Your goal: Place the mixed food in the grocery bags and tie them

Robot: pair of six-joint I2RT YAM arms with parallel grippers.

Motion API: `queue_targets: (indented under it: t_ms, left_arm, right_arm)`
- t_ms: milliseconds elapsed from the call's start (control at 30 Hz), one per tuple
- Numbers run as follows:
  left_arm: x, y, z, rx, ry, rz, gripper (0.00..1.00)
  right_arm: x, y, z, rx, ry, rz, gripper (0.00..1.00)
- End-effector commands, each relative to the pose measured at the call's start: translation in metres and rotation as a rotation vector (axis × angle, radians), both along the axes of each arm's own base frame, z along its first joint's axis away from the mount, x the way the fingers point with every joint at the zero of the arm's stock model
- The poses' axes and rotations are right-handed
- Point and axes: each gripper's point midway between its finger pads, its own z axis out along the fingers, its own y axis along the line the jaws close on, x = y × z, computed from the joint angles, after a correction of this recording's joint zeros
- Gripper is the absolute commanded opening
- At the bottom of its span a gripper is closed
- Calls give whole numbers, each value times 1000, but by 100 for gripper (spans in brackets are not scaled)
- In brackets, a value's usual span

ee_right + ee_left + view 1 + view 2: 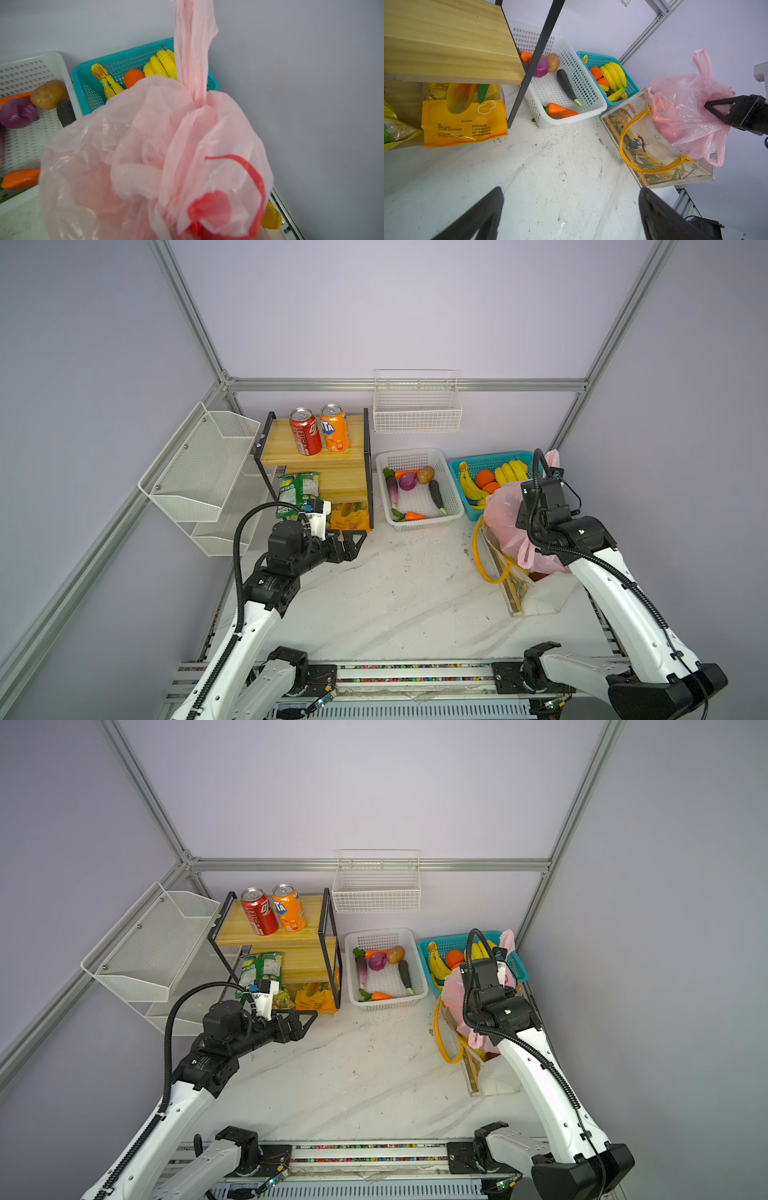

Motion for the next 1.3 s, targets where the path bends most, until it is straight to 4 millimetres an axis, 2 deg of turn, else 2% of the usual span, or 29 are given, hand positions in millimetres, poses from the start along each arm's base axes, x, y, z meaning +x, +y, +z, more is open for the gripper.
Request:
queue_targets:
  t_ms: [0, 200, 300, 400, 467, 667, 733, 767, 833, 1000, 1067, 1167, 1267]
  left_arm:
    - [0, -2, 30, -7, -102, -16, 100]
    - [0, -6, 30, -38, -80, -16, 98]
    - [-3, -27, 34, -100, -61, -53, 93]
    - [-10, -70, 38, -108, -72, -125, 90]
    - [-13, -106, 38, -114, -64, -184, 88]
    - [-16, -211, 39, -185, -6, -364, 83]
    - [-14, -241, 38, -195, 11, -396, 81]
    - [-10, -258, 30, -193, 41, -407, 80]
    - [-4, -282, 29, -210, 67, -425, 80]
    - [12, -326, 21, -219, 95, -439, 78]
    - [20, -337, 10, -214, 135, -428, 74]
    - [26, -354, 5, -230, 166, -450, 66]
    - [31, -362, -6, -215, 192, -452, 58]
  right_arm:
    - [-5, -16, -16, -36, 41, -70, 0]
    - [-10, -49, -40, -95, 124, -161, 0]
    - [-8, -55, -40, -117, 131, -187, 0]
    - [-3, -57, -50, -147, 171, -199, 0]
    - [1, -54, -56, -137, 189, -186, 0]
    - [8, -37, -56, -66, 150, -89, 0]
    - [7, -32, -56, -41, 135, -67, 0]
    - [6, -30, -56, -27, 128, -56, 0]
    - [5, -26, -58, -23, 120, -50, 0]
    - [10, -11, -68, -11, 131, -17, 0]
    - [14, -5, -72, -8, 135, -3, 0]
    - [17, -3, -77, -12, 146, 8, 0]
    - [18, -2, -75, -14, 136, 9, 0]
